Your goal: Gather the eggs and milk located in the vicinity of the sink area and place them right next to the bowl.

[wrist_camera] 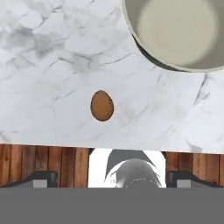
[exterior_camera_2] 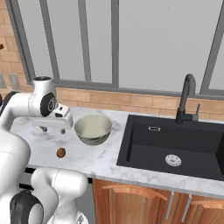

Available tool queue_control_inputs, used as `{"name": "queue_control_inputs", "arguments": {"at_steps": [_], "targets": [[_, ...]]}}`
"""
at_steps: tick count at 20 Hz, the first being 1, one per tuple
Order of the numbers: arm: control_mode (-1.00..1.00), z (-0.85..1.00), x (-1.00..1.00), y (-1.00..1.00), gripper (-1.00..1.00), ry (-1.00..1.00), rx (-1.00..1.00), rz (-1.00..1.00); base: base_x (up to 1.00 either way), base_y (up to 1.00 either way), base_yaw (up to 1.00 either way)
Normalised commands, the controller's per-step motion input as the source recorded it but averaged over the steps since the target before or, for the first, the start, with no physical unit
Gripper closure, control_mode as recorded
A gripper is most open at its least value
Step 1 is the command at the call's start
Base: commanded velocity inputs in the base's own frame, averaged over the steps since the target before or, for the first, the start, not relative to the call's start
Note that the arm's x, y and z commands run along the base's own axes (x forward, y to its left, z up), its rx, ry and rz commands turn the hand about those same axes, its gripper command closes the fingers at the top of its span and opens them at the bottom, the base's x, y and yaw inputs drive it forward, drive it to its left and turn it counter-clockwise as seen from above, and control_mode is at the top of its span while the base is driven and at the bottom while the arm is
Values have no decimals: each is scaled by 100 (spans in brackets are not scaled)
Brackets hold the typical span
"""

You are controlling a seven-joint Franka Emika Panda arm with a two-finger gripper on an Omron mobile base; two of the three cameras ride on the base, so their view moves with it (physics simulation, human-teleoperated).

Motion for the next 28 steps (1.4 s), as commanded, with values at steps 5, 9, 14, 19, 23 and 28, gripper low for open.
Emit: {"name": "queue_control_inputs", "arguments": {"at_steps": [5,9,14,19,23,28], "targets": [[-100,-85,2,0,-100,26,0,-16,0,0,0],[-100,-57,8,0,-100,17,0,-20,0,0,0],[-100,-52,12,16,-100,2,0,-17,0,0,0],[-100,-21,38,27,-100,-1,-3,-10,0,0,0],[-100,0,28,14,-100,-8,-5,-7,0,0,0],[-100,0,0,-2,-100,-16,0,-1,0,0,0]]}}
